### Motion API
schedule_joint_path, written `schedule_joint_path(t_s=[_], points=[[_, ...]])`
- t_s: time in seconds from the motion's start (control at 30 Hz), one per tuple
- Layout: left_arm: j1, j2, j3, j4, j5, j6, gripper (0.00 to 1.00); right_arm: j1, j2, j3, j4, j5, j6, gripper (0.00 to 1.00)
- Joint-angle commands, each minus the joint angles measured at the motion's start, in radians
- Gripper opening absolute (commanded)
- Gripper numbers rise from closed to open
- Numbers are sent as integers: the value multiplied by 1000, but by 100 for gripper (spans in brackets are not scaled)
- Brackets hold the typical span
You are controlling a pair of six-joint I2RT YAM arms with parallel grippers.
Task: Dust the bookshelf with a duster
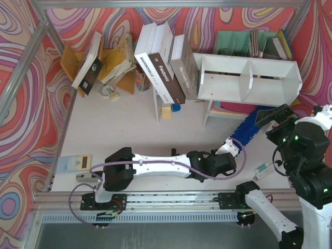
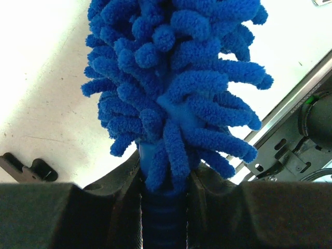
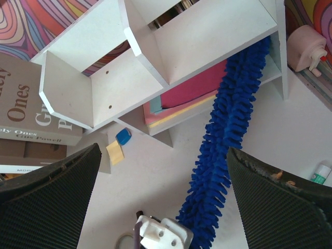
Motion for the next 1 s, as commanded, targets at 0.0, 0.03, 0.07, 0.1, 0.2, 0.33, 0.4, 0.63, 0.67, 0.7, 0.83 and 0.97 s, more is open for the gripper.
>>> schedule_joint_path(t_s=[0.0, 0.03, 0.07, 0.1, 0.2, 0.33, 0.4, 0.63, 0.67, 0.7, 0.83, 0.97], points=[[-3, -39, 20, 7, 9, 28, 0, 6, -5, 5, -3, 18, -11, 95], [-4, -66, 9, 15, 4, 30, 0, 5, -5, 4, -3, 18, -11, 95], [-5, -87, -6, 31, -3, 29, 0, 6, -4, 6, -5, 18, -12, 95], [-5, -110, -23, 46, -5, 26, 0, 5, -4, 6, -5, 17, -13, 95], [-6, -157, -52, 67, -6, 21, 0, 5, -2, 6, -2, 16, -10, 95], [-10, -180, -82, 90, -5, 12, 0, 6, 1, 6, 4, 12, -8, 95], [-9, -161, -81, 88, -6, 8, 0, 6, 1, 6, 7, 8, -8, 95], [8, -93, -60, 96, -5, -12, 0, 6, 1, 6, 3, 5, -6, 95], [10, -87, -52, 98, -11, -9, 0, 6, 1, 6, 1, 5, -6, 95], [9, -82, -39, 102, -16, -8, 0, 6, 0, 5, 1, 4, -5, 95], [9, -63, 1, 136, -24, -10, 0, 5, -5, -4, 0, 4, -1, 95], [10, 3, 87, 126, -15, -24, 0, 6, -10, -12, 3, 4, 1, 95]])
